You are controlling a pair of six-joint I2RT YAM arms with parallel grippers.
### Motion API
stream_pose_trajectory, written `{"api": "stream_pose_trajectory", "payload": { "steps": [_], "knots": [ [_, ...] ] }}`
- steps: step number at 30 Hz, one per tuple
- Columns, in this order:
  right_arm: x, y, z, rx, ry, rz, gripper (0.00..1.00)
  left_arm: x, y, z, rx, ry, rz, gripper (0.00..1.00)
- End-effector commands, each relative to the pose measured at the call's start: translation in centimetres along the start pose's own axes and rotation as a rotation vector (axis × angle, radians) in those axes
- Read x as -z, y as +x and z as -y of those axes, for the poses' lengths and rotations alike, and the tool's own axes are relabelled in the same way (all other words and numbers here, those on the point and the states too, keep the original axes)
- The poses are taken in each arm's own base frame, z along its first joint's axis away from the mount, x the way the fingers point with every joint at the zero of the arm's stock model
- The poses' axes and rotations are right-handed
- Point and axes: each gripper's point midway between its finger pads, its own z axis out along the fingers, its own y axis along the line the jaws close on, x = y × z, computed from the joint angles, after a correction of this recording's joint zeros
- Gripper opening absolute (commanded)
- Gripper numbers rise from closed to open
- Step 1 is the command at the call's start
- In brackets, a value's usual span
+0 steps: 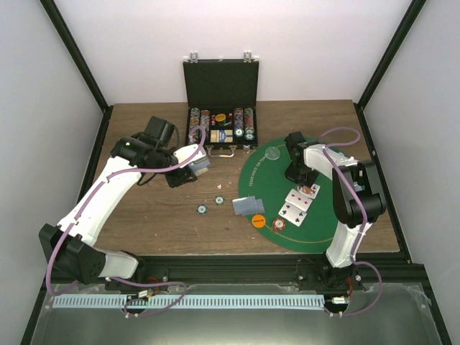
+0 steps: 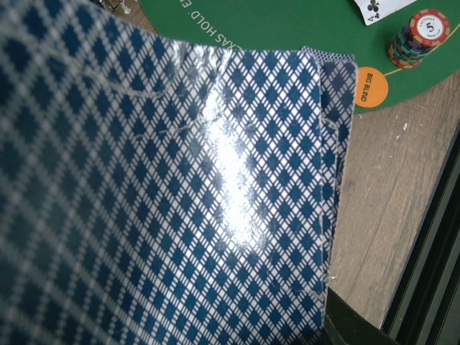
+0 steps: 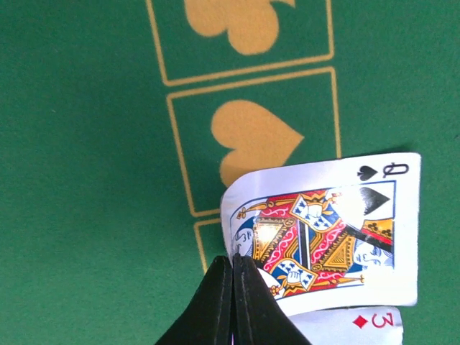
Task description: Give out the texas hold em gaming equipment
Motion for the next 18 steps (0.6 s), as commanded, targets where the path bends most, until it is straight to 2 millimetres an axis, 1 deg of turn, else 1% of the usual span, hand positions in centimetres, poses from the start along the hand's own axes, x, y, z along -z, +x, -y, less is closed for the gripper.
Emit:
{"api": "stream_pose_trajectory", "payload": {
  "steps": [1,5,9,16,18],
  "knots": [
    [0.2,0.2,0.7,-0.041,0.005,0.007,0.01,0.4,-0.4,0.0,-0.009,-0.010,0.028,0.37],
    [-0.1,0.3,0.5,-0.041,0.000,0.004,0.01,0.5,-0.4,0.1,-0.011,-0.010,0.028,0.37],
    [0.0,-0.2,-0.1,-0.040,-0.015,0.008,0.01,0.4,-0.3,0.0,-0.009,-0.009,0.025,0.37],
    [-0.4,-0.2,-0.8,-0.034,-0.030,-0.007,0.01,0.5,-0.4,0.0,-0.010,-0.012,0.025,0.37],
    [-0.6,-0.1,-1.1,-0.023,-0.038,-0.017,0.05,0.4,-0.3,0.0,-0.009,-0.011,0.024,0.37]
  ]
}}
